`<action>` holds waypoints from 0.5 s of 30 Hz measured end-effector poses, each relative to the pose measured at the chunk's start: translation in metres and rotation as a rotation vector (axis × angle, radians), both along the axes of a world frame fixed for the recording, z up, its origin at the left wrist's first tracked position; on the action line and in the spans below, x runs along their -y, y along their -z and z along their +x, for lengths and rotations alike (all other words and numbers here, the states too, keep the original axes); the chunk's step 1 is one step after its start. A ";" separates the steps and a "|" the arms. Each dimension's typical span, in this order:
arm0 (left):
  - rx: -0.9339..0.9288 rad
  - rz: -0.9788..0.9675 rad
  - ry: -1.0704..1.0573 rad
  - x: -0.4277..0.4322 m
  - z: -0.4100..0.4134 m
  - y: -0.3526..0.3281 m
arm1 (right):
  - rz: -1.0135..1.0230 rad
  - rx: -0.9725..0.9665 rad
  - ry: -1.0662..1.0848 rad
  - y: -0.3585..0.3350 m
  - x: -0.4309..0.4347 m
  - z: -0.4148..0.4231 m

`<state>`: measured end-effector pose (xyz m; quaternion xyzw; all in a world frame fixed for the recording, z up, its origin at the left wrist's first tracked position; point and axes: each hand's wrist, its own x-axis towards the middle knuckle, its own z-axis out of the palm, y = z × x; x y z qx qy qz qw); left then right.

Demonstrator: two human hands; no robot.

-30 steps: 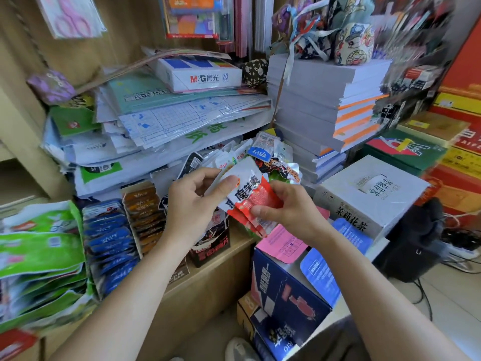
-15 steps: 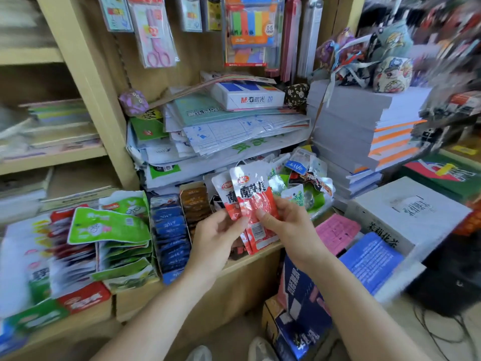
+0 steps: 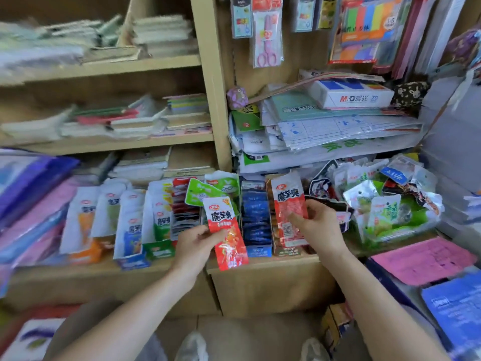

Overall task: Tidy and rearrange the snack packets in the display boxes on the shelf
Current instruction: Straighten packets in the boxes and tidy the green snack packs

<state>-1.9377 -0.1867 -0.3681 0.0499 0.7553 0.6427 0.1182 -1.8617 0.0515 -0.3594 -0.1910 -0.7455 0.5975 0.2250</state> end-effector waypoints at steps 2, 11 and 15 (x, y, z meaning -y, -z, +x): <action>-0.013 -0.036 -0.058 0.023 -0.010 0.003 | -0.029 -0.005 -0.035 0.002 0.008 -0.008; -0.037 -0.007 -0.347 0.137 -0.053 0.016 | -0.115 0.012 -0.178 0.007 0.072 -0.056; 0.050 0.048 -0.357 0.159 -0.068 0.020 | -0.183 0.028 -0.249 0.010 0.095 -0.068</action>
